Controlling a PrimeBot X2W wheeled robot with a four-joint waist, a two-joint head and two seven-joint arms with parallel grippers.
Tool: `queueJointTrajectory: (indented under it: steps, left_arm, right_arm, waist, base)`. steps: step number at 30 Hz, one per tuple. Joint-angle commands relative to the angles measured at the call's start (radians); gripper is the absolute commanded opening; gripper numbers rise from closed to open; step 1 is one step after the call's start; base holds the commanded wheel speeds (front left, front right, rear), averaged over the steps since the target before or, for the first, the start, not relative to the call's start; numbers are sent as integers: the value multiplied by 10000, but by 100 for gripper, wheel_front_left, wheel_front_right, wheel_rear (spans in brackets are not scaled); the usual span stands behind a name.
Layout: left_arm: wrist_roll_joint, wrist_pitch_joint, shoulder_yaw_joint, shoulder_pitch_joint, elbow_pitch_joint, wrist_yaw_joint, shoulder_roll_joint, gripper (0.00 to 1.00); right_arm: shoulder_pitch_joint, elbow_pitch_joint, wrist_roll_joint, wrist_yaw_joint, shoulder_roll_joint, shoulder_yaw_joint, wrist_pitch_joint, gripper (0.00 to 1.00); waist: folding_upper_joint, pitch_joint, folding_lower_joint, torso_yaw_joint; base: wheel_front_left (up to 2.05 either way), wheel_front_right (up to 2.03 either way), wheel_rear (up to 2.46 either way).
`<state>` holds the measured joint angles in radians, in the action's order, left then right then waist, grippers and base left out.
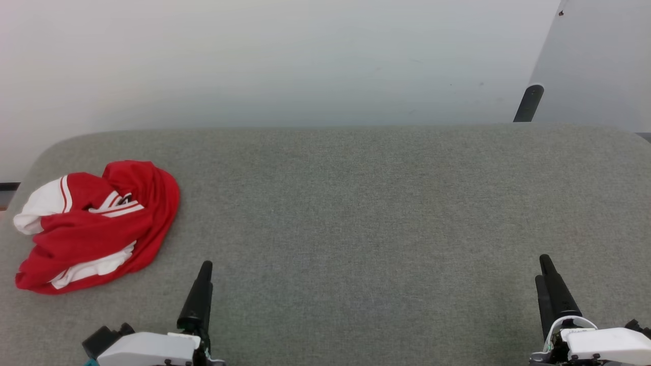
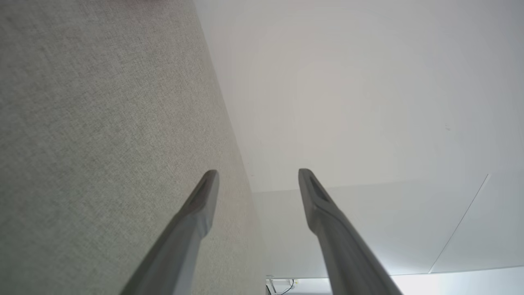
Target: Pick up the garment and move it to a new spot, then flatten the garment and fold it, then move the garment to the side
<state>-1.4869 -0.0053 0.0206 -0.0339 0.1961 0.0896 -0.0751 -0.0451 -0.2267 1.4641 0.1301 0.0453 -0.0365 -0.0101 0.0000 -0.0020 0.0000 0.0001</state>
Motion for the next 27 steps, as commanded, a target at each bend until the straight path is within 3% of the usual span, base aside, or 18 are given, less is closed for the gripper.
queueJointTrajectory:
  steps: [1,9,19,27]
  left_arm:
    - [236,-81,74,-94,-223,-49,-125,100]
    - [1920,-432,528,-160,-314,-424,-510,100]
    - [4677,-811,1157,-246,-446,-931,-867,100]
    - [6270,-1064,1312,-196,-664,-1038,-944,100]
  right_arm:
    - [-1,212,-265,2,71,51,-91,100]
    - [24,401,-1742,3,118,153,-389,100]
    - [94,749,-4896,4,138,143,-747,100]
    - [179,1005,-6581,5,63,121,-902,100]
  waist:
    - [0,-2,0,2]
    - [0,-21,0,11]
    - [0,-42,0,23]
    - [0,-54,0,34]
  base:
    - [0,0,0]
    - [0,0,0]
    - [0,0,0]
    - [0,0,0]
